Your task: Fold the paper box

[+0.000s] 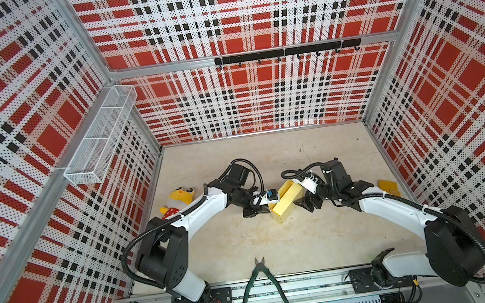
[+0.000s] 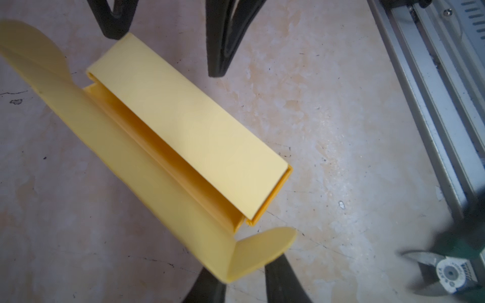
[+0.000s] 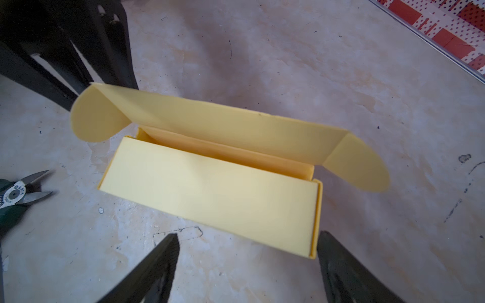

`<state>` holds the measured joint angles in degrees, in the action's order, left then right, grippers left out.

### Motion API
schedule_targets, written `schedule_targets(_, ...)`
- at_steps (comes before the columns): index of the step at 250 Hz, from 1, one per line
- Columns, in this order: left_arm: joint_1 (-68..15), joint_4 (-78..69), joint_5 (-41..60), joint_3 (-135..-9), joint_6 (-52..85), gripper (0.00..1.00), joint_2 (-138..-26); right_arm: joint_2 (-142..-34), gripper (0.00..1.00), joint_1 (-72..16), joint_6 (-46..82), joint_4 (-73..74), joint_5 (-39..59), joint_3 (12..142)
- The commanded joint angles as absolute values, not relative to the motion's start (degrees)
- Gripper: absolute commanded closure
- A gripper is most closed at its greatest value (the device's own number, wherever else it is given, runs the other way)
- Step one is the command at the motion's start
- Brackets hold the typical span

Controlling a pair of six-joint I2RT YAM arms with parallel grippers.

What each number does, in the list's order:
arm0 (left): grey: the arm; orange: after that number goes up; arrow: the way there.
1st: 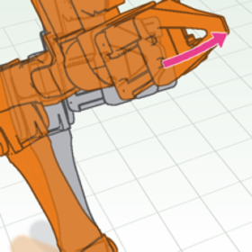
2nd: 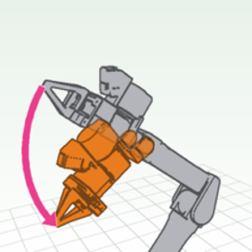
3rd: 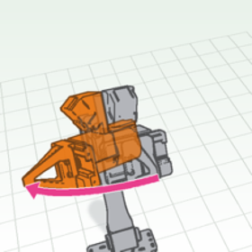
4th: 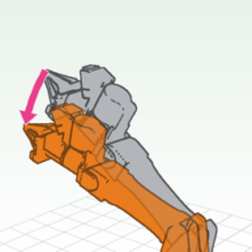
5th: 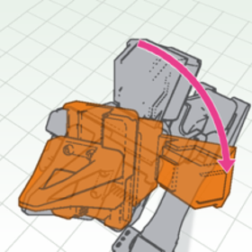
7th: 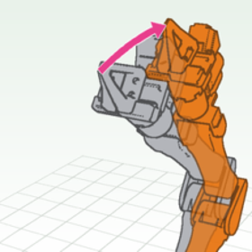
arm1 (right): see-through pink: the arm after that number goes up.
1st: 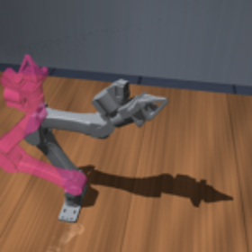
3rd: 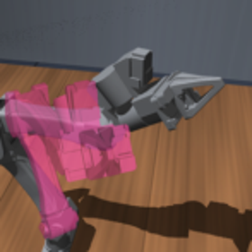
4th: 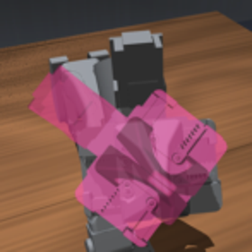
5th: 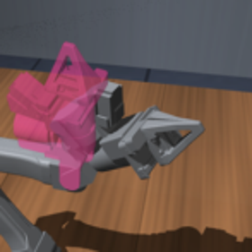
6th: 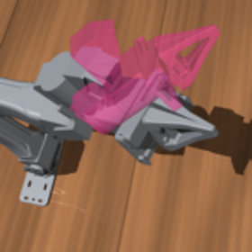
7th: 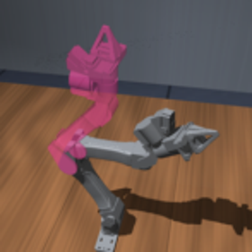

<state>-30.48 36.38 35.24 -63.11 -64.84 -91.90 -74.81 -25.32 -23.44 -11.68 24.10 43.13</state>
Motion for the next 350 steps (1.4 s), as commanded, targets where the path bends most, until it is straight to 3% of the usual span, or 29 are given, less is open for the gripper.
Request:
schedule_targets(1, -31.0, 36.3, 35.0, -65.1, -66.8, 0.71, -92.6, -71.9, 0.16, -24.2, -22.1, -11.9, 27.5, 41.5)
schedule_targets(63, -32.2, 36.9, 36.2, -66.4, -65.8, 0.72, -93.3, -76.0, 0.2, -24.2, -18.7, -9.4, 29.4, 41.9)
schedule_targets(150, -32.0, 37.7, 36.3, -66.4, -65.6, 0.72, -92.6, -71.6, 0.21, -19.8, -18.2, -17.5, 27.5, 48.5)
schedule_targets(249, -32.1, 37.7, 36.1, -66.4, -65.3, 0.72, -92.5, -90.2, 0.52, -17.8, -33.2, -36.5, 31.8, 72.1)
schedule_targets(350, -32.2, 37.6, 36.2, -66.2, -65.4, 0.72, -92.5, -96.1, 0.54, -17.8, -36.2, -40.0, 32.9, 77.5)
